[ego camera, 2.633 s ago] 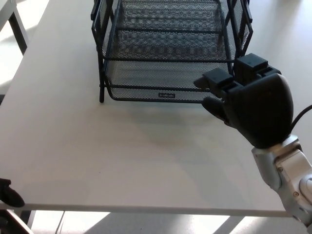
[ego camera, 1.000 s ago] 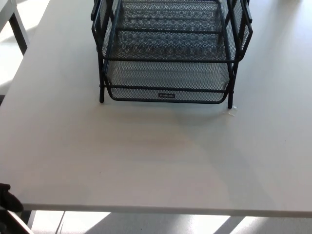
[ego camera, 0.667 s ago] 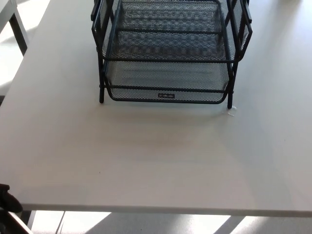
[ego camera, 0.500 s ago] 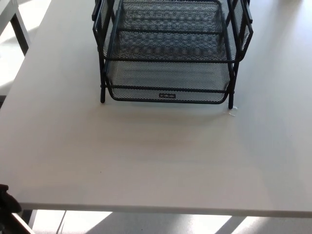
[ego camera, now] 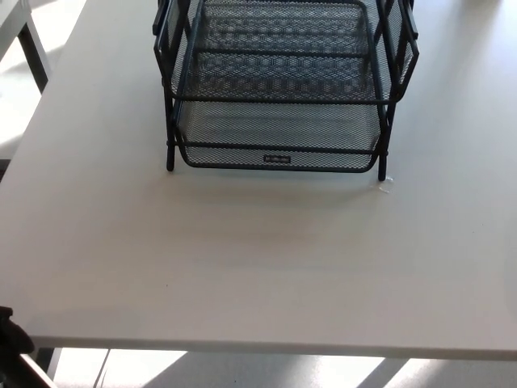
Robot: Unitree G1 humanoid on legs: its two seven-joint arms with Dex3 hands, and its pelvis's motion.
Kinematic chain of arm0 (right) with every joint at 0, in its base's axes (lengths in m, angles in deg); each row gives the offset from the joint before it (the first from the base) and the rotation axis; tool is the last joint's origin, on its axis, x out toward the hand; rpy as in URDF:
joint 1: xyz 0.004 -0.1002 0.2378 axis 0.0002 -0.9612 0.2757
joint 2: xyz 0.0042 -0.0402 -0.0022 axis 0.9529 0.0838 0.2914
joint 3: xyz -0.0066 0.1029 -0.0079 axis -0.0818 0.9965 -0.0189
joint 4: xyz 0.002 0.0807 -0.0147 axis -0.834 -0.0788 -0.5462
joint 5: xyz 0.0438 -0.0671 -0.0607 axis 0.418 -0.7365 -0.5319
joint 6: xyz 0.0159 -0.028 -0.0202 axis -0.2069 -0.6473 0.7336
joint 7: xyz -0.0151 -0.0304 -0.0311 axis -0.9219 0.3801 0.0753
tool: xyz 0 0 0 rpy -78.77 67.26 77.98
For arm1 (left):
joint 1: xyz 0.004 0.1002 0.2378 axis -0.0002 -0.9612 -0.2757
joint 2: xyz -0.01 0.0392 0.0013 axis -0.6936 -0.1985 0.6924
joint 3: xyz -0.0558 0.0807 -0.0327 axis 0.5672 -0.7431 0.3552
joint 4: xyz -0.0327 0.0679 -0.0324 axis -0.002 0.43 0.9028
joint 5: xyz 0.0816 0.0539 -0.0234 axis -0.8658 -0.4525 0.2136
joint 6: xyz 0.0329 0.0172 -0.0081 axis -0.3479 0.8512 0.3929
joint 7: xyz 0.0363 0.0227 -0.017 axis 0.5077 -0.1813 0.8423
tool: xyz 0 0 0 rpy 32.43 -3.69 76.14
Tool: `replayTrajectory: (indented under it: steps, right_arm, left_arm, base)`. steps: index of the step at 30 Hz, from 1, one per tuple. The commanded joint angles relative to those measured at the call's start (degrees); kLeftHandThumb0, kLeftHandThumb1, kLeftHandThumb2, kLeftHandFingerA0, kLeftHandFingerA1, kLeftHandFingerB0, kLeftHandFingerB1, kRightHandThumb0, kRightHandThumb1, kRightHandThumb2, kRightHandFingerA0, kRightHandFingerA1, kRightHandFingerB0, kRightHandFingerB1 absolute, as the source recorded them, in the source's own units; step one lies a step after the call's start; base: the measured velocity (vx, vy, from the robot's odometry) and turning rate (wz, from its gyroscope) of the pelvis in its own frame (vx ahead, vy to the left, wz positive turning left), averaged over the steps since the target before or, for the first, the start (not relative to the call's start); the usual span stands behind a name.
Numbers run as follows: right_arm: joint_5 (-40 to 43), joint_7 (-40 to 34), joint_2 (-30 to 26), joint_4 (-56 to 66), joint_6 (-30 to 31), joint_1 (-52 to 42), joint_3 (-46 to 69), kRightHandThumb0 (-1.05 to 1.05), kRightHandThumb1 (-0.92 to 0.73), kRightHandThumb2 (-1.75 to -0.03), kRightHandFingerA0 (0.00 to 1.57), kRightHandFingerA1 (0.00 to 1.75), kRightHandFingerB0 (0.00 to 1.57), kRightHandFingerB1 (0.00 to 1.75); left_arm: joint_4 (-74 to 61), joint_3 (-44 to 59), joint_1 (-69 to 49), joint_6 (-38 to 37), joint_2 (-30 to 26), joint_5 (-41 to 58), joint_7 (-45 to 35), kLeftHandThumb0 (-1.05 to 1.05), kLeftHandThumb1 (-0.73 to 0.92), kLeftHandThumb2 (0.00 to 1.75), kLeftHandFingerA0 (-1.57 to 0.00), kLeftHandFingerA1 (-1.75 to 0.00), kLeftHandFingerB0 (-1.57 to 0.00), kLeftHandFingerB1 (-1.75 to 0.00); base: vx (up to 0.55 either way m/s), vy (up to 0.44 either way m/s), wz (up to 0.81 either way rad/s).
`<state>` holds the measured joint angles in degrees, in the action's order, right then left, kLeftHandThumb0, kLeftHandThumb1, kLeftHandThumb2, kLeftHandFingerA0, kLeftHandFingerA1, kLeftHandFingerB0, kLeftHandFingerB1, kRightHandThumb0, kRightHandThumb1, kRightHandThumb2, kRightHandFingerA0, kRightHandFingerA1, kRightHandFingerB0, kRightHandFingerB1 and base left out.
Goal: The robot uses its right hand to grab the drawer kept on the middle of the desk and pull it out towards the robot
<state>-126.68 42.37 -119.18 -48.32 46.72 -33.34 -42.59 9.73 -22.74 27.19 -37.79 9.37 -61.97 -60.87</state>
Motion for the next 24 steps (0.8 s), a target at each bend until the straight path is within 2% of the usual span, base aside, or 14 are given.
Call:
replayTrajectory:
  steps: [1,7,8,9,11,14,17,18,19,20,21,22,23,24]
  right_arm:
    - [2.0,-3.31,0.3,-8.11,1.31,-1.64,-0.66,-0.62,-0.59,-0.58,0.19,0.74,0.32,0.37]
    - [6.3,-6.84,0.18,-22.46,-3.14,-0.06,-3.24,-0.57,-0.55,-0.56,0.23,0.78,0.42,0.33]
    - [8.19,-5.24,0.82,-23.4,-3.87,-0.14,-3.36,-0.59,-0.44,-0.79,0.22,0.69,0.33,0.46]
    - [9.53,-4.17,1.21,-23.18,-4.53,-0.44,-3.29,-0.5,-0.56,-0.57,0.14,0.77,0.38,0.34]
    - [10.2,-3.16,2.22,-22.67,-3.28,-0.93,-3.95,-0.57,-0.43,-0.76,0.21,0.7,0.32,0.45]
    - [10.24,-2.7,2.18,-22.48,-1.4,-1.22,-5.03,-0.57,-0.43,-0.76,0.21,0.7,0.32,0.45]
    - [7.58,-3.19,1.5,-25.04,2.86,-0.94,-8.43,-0.58,-0.58,-0.57,0.31,0.89,0.4,0.34]
    - [7.79,-3.82,1.63,-25.85,2.65,-0.92,-9.02,-0.65,-0.46,-0.85,0.38,0.75,0.31,0.45]
    - [7.99,-4.16,1.62,-26.21,2.63,-0.92,-9.41,-0.65,-0.46,-0.85,0.38,0.75,0.31,0.45]
    - [8.33,-4.1,1.64,-26.3,2.14,-1.39,-9.97,-0.57,-0.58,-0.58,0.29,0.78,0.42,0.33]
    - [8.6,-4.53,1.71,-26.98,1.63,-1.5,-10.5,-0.63,-0.45,-0.85,0.39,0.75,0.31,0.46]
    - [8.91,-4.12,1.71,-27.68,1.86,-1.34,-11.01,-0.61,-0.46,-0.87,0.38,0.75,0.29,0.46]
    - [9.16,-3.95,1.61,-27.93,2.04,-1.29,-11.33,-0.61,-0.46,-0.87,0.38,0.75,0.29,0.46]
    - [9.47,-3.5,1.4,-28.58,2.12,-1.08,-11.72,-0.58,-0.59,-0.58,0.29,0.73,0.39,0.32]
  left_arm:
    - [0.36,0.27,0.0,-0.29,-0.79,-1.32,-0.41,-0.29,0.57,0.57,-0.77,-0.84,-0.8,-0.55]
    - [0.81,0.33,-0.03,-0.63,-0.48,-0.93,-0.2,-0.27,0.55,0.57,-0.78,-0.85,-0.81,-0.55]
    - [0.74,0.29,0.02,-0.4,-0.48,-0.81,-0.4,-0.28,0.56,0.57,-0.78,-0.85,-0.8,-0.55]
    - [0.64,0.29,0.01,-0.33,-0.38,-0.82,-0.33,-0.28,0.55,0.57,-0.79,-0.86,-0.81,-0.56]
    - [0.58,0.28,0.0,-0.81,-0.33,-0.96,-0.06,-0.3,0.56,0.57,-0.78,-0.87,-0.8,-0.56]
    - [0.49,0.28,0.01,-0.74,-0.35,-0.94,-0.13,-0.3,0.56,0.57,-0.78,-0.87,-0.8,-0.56]
    - [1.01,0.16,0.17,-0.96,-0.27,-0.76,-0.12,-0.28,0.55,0.57,-0.79,-0.86,-0.81,-0.55]
    - [1.11,0.22,0.17,-1.44,-0.19,-0.91,0.27,-0.27,0.54,0.57,-0.81,-0.86,-0.81,-0.56]
    - [1.16,0.24,0.18,-1.66,-0.15,-0.98,0.44,-0.27,0.54,0.57,-0.81,-0.86,-0.81,-0.56]
    - [0.67,0.28,0.01,-0.91,-0.24,-1.09,0.14,-0.28,0.55,0.57,-0.79,-0.86,-0.8,-0.55]
    - [0.74,0.23,0.07,-0.87,-0.28,-1.18,0.14,-0.28,0.55,0.57,-0.8,-0.87,-0.8,-0.55]
    - [0.99,0.2,0.15,-1.01,-0.27,-1.14,0.18,-0.29,0.55,0.57,-0.79,-0.86,-0.8,-0.55]
    - [1.04,0.2,0.16,-1.03,-0.26,-1.12,0.17,-0.29,0.55,0.57,-0.79,-0.86,-0.8,-0.55]
    - [1.11,0.17,0.21,-1.11,-0.28,-1.24,0.24,-0.28,0.55,0.57,-0.79,-0.85,-0.8,-0.55]
  base:
    - [0.0,0.0,0.0]
    - [0.0,0.0,0.0]
    - [0.0,0.0,0.0]
    - [0.0,0.0,0.0]
    - [0.0,0.0,0.0]
    - [0.0,0.0,0.0]
    - [0.0,0.0,0.0]
    - [0.0,0.0,0.0]
    - [0.0,0.0,0.0]
    - [0.0,0.0,0.0]
    - [0.0,0.0,0.0]
    - [0.0,0.0,0.0]
    - [0.0,0.0,0.0]
    - [0.0,0.0,0.0]
